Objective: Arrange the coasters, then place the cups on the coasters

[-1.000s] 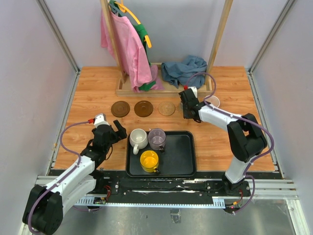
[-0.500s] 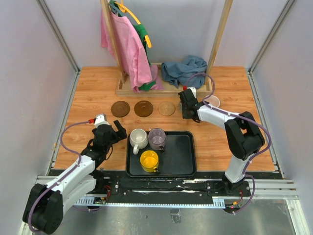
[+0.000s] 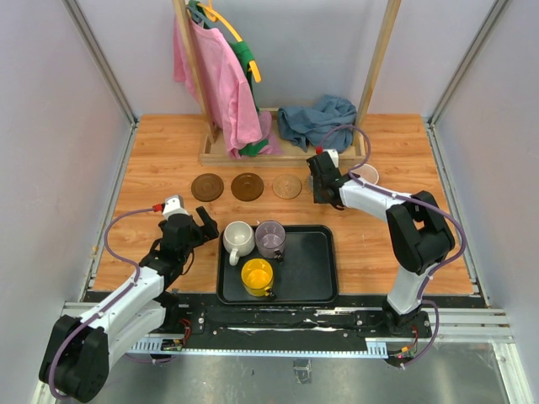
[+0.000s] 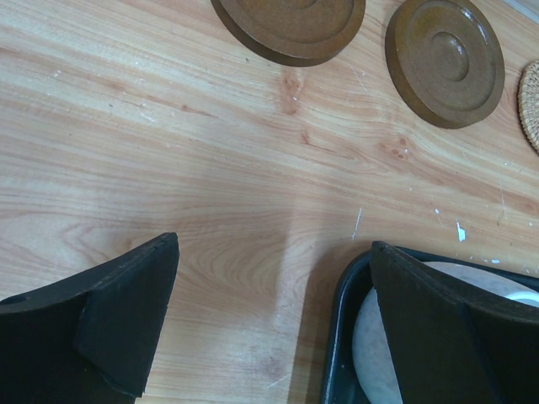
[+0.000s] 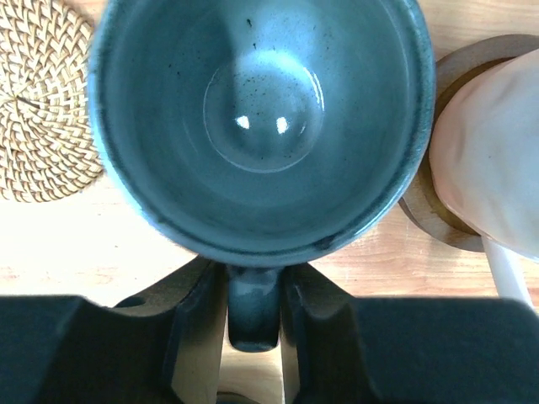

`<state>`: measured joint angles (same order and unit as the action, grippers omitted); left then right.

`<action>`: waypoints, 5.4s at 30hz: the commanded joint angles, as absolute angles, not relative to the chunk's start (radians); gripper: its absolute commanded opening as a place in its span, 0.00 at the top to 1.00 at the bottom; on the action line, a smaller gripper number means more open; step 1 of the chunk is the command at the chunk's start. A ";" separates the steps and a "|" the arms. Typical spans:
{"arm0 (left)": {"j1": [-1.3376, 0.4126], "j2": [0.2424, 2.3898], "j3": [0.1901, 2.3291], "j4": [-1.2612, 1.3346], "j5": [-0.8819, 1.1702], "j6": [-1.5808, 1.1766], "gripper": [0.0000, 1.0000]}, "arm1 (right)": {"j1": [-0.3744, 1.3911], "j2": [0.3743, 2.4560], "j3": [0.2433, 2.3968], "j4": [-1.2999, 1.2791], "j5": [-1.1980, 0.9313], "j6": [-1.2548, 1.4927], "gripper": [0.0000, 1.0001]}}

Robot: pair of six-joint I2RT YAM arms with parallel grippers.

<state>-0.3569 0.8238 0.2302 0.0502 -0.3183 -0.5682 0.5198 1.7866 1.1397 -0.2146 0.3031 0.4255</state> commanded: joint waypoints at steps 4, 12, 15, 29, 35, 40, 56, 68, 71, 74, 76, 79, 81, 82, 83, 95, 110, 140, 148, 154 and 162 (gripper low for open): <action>-0.363 0.829 0.253 0.080 -0.329 -0.558 0.00 | 0.503 1.743 1.165 -0.226 0.353 0.445 0.60; -0.362 0.823 0.251 0.074 -0.328 -0.561 0.00 | 0.502 1.740 1.156 -0.227 0.343 0.443 0.56; -0.362 0.817 0.247 0.069 -0.330 -0.563 0.00 | 0.503 1.735 1.154 -0.228 0.338 0.446 0.56; -0.363 0.800 0.245 0.063 -0.327 -0.569 0.00 | 0.518 1.611 1.071 -0.265 0.348 0.474 0.36; -0.363 0.798 0.245 0.070 -0.322 -0.568 0.00 | 0.569 1.509 1.016 -0.293 0.406 0.483 0.34; -0.363 0.805 0.248 0.079 -0.312 -0.570 0.00 | 0.613 1.445 1.001 -0.319 0.439 0.474 0.38; -0.363 0.799 0.265 0.090 -0.248 -0.536 0.00 | 0.895 1.375 1.008 -0.370 0.193 0.438 0.26; -0.363 0.788 0.250 0.087 -0.220 -0.546 0.00 | 1.005 1.368 0.951 -0.356 0.065 0.431 0.07; -0.362 0.782 0.253 0.075 -0.219 -0.545 0.00 | 1.027 1.393 0.956 -0.362 0.048 0.427 0.08; -0.362 0.771 0.249 0.068 -0.223 -0.544 0.00 | 1.043 1.418 0.956 -0.368 0.034 0.428 0.10; -0.362 0.765 0.246 0.067 -0.223 -0.546 0.00 | 1.047 1.436 0.953 -0.367 0.028 0.432 0.12; -0.363 0.763 0.241 0.070 -0.220 -0.552 0.00 | 1.052 1.469 0.953 -0.370 0.026 0.444 0.16; -0.363 0.762 0.239 0.069 -0.220 -0.555 0.00 | 1.052 1.489 0.955 -0.367 0.026 0.450 0.20; -0.363 0.763 0.238 0.070 -0.221 -0.555 0.00 | 1.053 1.498 0.958 -0.366 0.029 0.453 0.22; -0.363 0.762 0.237 0.071 -0.221 -0.555 0.00 | 1.052 1.508 0.963 -0.367 0.031 0.453 0.23; -0.363 0.762 0.226 0.077 -0.228 -0.555 0.00 | 1.052 1.612 1.028 -0.399 0.055 0.469 0.43; -0.363 0.760 0.215 0.083 -0.227 -0.563 0.00 | 1.053 1.647 1.056 -0.414 0.076 0.477 0.62; -0.363 0.760 0.224 0.086 -0.225 -0.566 0.00 | 1.095 1.494 1.175 -0.469 0.603 0.424 0.99; -0.362 0.763 0.230 0.091 -0.223 -0.558 0.00 | 0.977 1.655 1.420 -0.535 0.627 0.454 0.99; -0.362 0.778 0.228 0.109 -0.211 -0.555 0.00 | 0.893 1.798 1.542 -0.582 0.596 0.505 0.99; -0.362 0.816 0.227 0.132 -0.187 -0.551 0.00 | 0.808 1.911 1.640 -0.586 0.550 0.520 0.99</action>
<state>-0.3569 0.8021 0.2226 0.0914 -0.2047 -0.5644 0.8486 1.9064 1.5600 -0.5953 0.5400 0.4862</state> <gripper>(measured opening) 0.994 0.191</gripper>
